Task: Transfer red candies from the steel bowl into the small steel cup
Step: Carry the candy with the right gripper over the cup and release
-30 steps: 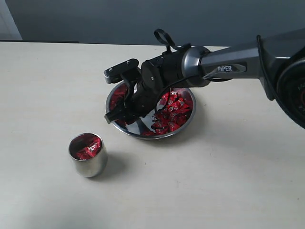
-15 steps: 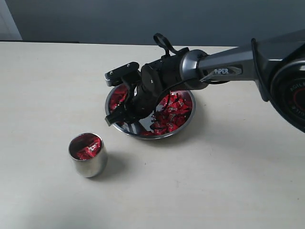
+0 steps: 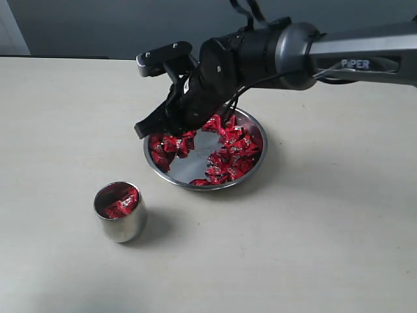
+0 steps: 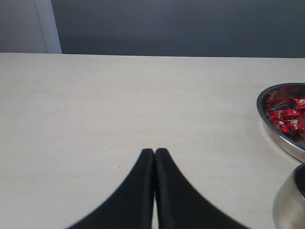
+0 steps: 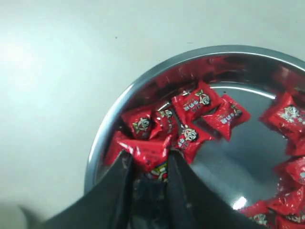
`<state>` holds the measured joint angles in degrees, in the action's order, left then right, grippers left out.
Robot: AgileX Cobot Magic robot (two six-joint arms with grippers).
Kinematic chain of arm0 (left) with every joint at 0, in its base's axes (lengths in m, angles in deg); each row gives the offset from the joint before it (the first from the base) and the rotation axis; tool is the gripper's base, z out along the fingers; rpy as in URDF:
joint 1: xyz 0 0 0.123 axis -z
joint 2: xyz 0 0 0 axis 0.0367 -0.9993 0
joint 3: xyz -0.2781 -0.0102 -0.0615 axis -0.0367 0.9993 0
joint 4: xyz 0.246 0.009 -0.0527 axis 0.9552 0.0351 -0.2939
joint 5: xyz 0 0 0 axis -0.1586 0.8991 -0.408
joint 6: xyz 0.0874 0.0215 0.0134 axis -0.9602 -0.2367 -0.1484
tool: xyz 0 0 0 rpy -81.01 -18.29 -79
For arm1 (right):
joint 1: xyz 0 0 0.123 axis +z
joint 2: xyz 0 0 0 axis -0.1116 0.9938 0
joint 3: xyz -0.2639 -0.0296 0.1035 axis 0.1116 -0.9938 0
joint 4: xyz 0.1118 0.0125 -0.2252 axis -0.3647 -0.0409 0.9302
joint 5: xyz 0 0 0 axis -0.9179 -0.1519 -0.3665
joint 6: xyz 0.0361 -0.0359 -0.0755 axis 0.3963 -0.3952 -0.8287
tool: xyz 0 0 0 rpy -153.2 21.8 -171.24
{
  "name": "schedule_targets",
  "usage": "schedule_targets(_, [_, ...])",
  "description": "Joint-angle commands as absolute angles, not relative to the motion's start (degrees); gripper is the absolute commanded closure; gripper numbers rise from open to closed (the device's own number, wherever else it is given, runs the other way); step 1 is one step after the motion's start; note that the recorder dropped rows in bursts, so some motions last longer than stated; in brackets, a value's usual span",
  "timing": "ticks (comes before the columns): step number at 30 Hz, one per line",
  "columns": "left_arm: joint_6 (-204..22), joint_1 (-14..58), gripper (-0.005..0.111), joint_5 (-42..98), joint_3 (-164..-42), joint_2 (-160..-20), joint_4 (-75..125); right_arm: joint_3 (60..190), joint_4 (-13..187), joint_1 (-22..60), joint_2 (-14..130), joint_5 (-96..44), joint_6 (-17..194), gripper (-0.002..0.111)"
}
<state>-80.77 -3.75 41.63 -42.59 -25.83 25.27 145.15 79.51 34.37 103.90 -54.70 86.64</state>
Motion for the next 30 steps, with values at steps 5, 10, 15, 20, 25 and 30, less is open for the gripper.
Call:
schedule_targets(5, [-80.64, -3.46, 0.106, 41.5, -42.34, -25.56, 25.27, 145.47, 73.48, 37.61, 98.14, -63.07, 82.46, 0.109])
schedule_targets(10, [-80.64, -3.46, 0.106, 41.5, -42.34, -25.56, 25.27, 145.36, 70.35, 42.57, 97.89, -65.83, 78.2, 0.109])
schedule_targets(15, [-80.64, -3.46, 0.106, 41.5, -42.34, -25.56, 25.27, 145.36, 70.23, 46.92, 97.89, -66.25, 77.16, 0.109])
schedule_targets(20, [-80.64, -3.46, 0.106, 41.5, -42.34, -25.56, 25.27, 145.36, 70.23, 47.9, 97.89, -68.04, 77.16, 0.109])
schedule_targets(25, [-80.64, -3.46, 0.106, 41.5, -42.34, -25.56, 25.27, 145.36, 71.46, 47.9, 98.12, -70.38, 77.04, 0.109])
schedule_targets(30, [-80.64, -3.46, 0.106, 41.5, -42.34, -25.56, 25.27, 145.36, 71.56, 47.9, 98.12, -69.46, 75.91, 0.088])
